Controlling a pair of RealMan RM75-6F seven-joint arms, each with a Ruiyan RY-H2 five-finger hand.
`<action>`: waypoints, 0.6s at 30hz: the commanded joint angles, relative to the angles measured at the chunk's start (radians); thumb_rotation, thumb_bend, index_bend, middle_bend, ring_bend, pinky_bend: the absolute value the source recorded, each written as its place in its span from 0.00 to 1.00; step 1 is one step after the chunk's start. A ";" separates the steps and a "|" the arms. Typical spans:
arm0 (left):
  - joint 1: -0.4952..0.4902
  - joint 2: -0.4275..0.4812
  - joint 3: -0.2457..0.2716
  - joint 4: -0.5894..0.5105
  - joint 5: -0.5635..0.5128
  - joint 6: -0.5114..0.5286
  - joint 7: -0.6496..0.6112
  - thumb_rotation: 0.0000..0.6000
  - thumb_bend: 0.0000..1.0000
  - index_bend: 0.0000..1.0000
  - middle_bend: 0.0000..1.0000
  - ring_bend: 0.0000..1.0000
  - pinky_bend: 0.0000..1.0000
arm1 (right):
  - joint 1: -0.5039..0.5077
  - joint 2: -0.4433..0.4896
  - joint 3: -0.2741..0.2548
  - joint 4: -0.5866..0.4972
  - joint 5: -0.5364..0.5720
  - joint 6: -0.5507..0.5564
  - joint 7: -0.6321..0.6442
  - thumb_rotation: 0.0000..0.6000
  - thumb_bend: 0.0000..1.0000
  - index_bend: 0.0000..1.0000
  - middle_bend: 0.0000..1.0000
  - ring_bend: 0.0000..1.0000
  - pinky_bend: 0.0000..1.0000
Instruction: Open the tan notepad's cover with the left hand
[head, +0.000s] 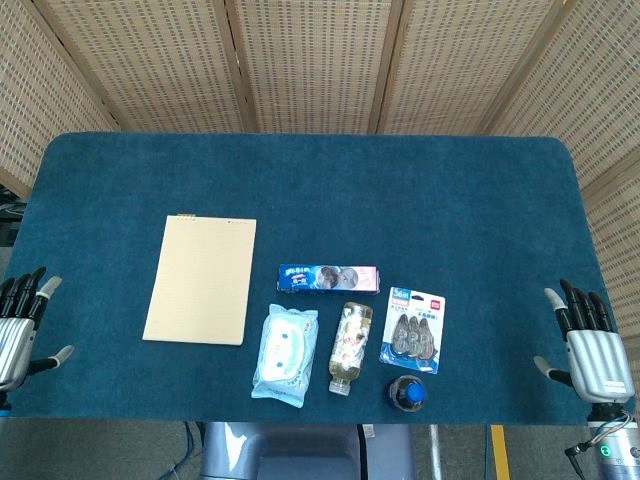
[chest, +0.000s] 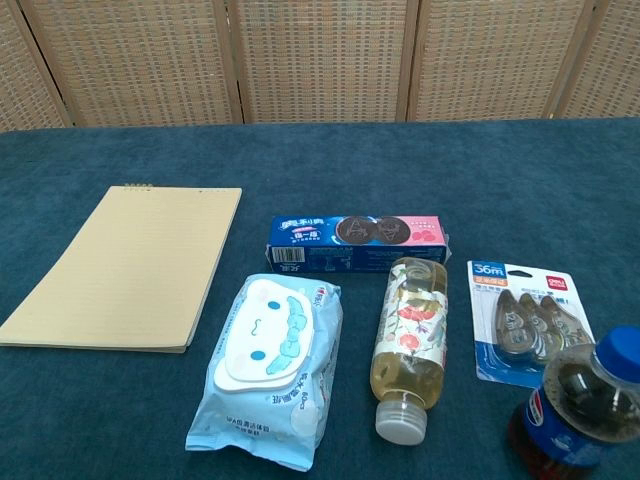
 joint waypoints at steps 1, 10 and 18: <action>0.000 0.001 0.000 0.000 0.000 0.001 -0.001 1.00 0.04 0.00 0.00 0.00 0.00 | 0.000 0.000 0.000 -0.001 -0.001 0.000 0.000 1.00 0.16 0.06 0.00 0.00 0.00; 0.003 0.004 0.003 -0.005 0.004 0.002 -0.001 1.00 0.04 0.00 0.00 0.00 0.00 | -0.001 0.001 0.000 -0.003 0.000 0.001 0.005 1.00 0.16 0.06 0.00 0.00 0.00; -0.001 0.006 0.005 -0.006 0.004 -0.007 -0.001 1.00 0.04 0.00 0.00 0.00 0.00 | 0.001 0.001 0.000 -0.005 0.007 -0.007 0.001 1.00 0.16 0.06 0.00 0.00 0.00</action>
